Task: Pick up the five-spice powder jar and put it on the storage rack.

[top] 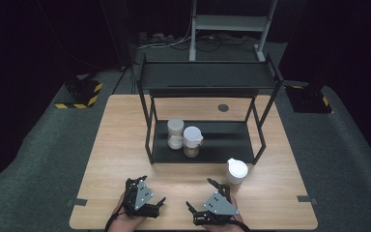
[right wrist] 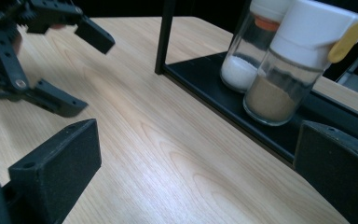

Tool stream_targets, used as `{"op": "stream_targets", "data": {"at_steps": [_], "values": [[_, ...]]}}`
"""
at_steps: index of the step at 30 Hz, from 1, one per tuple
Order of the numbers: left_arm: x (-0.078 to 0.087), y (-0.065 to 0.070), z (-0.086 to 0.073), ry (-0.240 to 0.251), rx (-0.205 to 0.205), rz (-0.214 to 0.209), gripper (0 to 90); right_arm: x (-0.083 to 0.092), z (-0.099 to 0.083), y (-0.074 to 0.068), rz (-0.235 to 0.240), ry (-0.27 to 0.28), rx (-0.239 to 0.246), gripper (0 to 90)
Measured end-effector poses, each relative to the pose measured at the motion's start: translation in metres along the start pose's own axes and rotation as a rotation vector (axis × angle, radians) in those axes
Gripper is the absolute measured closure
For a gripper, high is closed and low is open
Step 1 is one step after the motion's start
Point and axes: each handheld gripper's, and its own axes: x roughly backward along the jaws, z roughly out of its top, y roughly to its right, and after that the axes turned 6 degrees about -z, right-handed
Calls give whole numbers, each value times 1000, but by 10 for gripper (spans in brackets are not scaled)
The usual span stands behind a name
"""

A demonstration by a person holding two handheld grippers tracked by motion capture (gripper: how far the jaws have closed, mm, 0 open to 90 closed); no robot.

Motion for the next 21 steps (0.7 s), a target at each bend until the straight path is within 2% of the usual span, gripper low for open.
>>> {"op": "stream_targets", "data": {"at_steps": [10,21], "values": [[0,0,0,-1,-1,-3,9,11,15,2,9,45,-31,0],[0,0,0,0,-4,-6,8,19,23,8,14,62,-50,0]]}}
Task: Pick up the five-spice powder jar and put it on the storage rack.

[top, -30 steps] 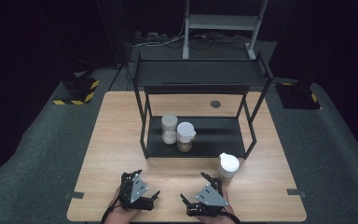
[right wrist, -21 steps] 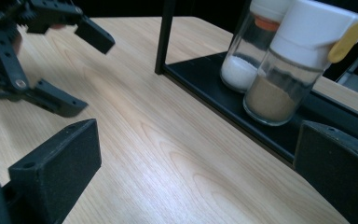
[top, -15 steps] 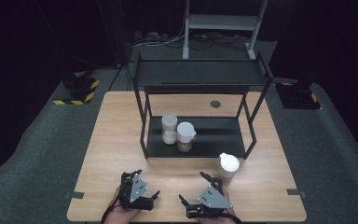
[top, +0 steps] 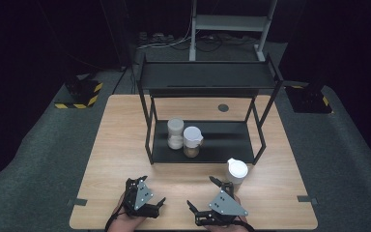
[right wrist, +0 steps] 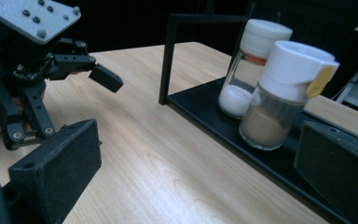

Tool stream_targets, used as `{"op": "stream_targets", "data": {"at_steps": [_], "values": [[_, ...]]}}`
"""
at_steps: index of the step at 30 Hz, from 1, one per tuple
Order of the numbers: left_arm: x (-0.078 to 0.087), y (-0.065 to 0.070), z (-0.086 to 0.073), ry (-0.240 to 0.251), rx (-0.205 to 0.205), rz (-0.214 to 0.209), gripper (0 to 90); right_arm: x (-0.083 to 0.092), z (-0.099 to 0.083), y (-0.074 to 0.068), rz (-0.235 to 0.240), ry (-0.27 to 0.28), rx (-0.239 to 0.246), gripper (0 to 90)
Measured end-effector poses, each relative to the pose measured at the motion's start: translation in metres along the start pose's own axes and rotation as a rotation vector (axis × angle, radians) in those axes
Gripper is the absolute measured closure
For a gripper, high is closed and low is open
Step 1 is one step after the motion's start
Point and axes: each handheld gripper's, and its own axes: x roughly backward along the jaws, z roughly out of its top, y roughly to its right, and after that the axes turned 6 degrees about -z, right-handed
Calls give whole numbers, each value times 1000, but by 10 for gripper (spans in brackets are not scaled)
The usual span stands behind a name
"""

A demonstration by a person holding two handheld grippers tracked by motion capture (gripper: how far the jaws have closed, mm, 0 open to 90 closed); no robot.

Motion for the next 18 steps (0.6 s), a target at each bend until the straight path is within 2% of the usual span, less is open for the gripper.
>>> {"op": "stream_targets", "data": {"at_steps": [18], "values": [[0,0,0,-1,-2,-2,9,12,9,20,-19,11,-2,0]]}}
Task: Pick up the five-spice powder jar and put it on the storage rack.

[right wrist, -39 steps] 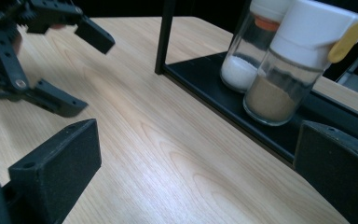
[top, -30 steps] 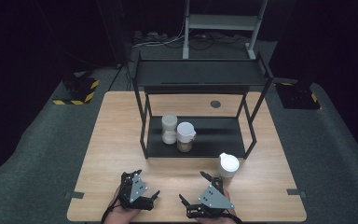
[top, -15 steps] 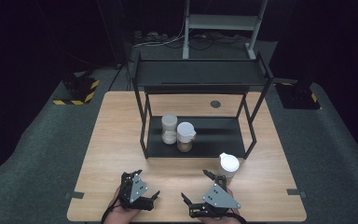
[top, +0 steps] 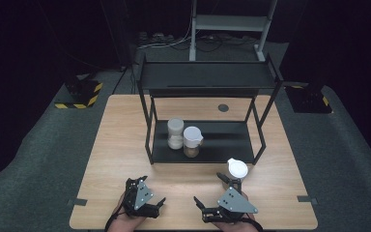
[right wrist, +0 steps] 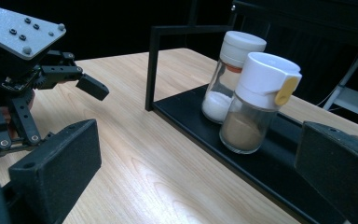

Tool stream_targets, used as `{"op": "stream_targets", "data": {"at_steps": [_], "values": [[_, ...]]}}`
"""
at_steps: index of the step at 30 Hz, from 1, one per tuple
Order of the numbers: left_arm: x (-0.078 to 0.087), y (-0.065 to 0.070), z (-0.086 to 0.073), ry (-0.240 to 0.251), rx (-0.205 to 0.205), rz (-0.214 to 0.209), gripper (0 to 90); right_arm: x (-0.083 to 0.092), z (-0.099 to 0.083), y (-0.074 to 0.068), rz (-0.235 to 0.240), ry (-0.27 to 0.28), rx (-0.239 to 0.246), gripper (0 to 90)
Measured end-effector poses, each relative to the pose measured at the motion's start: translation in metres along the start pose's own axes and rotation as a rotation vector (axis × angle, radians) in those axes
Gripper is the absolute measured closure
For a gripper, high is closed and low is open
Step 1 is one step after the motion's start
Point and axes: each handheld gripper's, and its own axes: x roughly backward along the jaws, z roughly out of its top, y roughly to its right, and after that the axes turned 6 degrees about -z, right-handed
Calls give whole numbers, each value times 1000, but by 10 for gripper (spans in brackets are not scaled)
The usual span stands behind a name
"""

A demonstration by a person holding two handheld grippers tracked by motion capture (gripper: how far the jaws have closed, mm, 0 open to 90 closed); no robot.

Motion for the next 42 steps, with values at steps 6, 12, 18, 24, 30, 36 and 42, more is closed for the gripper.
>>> {"op": "stream_targets", "data": {"at_steps": [6,12,18,24,30,36,42], "values": [[0,1,0,-2,-5,1,9,3,3,5,-8,8,-14,0],[0,0,0,-1,-3,-1,9,4,3,10,-14,11,-21,0],[0,0,0,0,-2,-1,9,6,4,16,-26,14,-29,0],[0,0,0,0,-2,-2,9,8,3,24,-46,14,-41,0],[0,1,0,0,-4,-2,9,12,4,34,-70,23,-51,0],[0,0,0,-1,-4,-2,9,15,4,42,-92,26,-64,0],[0,0,0,0,-4,-3,9,17,3,48,-109,26,-72,0]]}}
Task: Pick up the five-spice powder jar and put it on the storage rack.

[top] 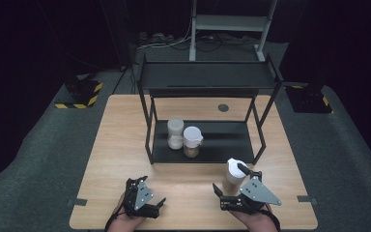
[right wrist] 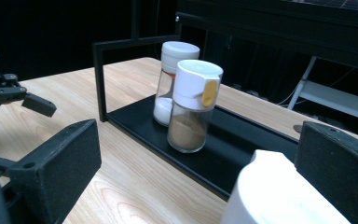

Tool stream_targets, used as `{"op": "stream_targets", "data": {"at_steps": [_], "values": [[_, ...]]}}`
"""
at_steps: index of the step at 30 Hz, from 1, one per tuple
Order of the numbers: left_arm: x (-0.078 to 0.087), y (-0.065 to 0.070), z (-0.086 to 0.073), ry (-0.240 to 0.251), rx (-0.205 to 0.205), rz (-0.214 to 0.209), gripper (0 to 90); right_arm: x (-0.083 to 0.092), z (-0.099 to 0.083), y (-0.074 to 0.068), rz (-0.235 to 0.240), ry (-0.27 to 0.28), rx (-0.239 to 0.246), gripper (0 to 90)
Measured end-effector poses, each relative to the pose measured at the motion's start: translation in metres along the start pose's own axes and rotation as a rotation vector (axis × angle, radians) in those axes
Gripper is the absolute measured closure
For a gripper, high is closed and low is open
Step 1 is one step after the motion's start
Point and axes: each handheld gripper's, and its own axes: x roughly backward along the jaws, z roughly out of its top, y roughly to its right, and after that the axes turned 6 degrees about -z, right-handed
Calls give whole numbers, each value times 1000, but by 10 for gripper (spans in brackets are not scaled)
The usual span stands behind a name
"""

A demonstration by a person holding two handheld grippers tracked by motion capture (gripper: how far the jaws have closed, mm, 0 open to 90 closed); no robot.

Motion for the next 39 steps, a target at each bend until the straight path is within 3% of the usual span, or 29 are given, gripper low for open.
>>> {"op": "stream_targets", "data": {"at_steps": [21,39], "values": [[0,0,0,0,0,-1,9,4,-3,20,-56,-4,-20,0],[0,0,0,2,3,-1,9,3,-16,31,-79,-42,-35,0]]}}
